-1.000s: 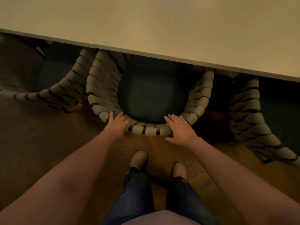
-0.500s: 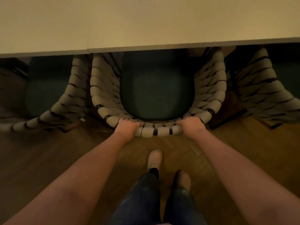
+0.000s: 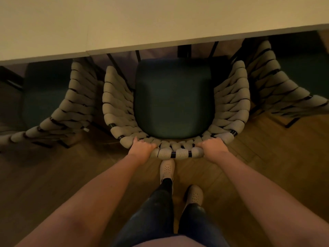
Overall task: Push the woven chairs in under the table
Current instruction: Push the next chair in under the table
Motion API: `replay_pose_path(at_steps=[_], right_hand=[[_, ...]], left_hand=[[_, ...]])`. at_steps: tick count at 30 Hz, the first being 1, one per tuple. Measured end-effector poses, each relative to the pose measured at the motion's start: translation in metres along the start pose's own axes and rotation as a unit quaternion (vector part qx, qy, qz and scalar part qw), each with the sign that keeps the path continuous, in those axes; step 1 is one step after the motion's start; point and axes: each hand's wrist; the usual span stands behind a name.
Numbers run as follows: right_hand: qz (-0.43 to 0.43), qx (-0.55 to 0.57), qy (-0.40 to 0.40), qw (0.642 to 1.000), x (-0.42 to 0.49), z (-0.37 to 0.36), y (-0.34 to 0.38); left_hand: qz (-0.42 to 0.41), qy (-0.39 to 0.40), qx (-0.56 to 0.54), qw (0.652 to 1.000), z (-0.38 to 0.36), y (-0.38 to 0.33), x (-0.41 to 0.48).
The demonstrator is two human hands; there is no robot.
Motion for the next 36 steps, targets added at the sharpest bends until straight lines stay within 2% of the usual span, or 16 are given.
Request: replay_pose_path(at_steps=[10,21,36], right_hand=[[-0.010,-0.005,-0.024,1.000,0.030,0.027,-0.019],[-0.026,-0.016,-0.016,0.999,0.076,0.057,-0.045],[-0.014,-0.068,0.007,0.998,0.079,0.064,-0.063]], left_hand=[[0.012,-0.016,-0.036,0.999,0.038,0.009,0.023],[0.017,-0.020,-0.050,0.998,0.071,0.023,0.064],[0.012,-0.014,-0.054,0.998,0.075,0.007,0.084]])
Point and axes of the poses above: each hand's wrist, its own x-axis towards the middle knuckle, its own z-axis out of the back of the hand, y = z × x
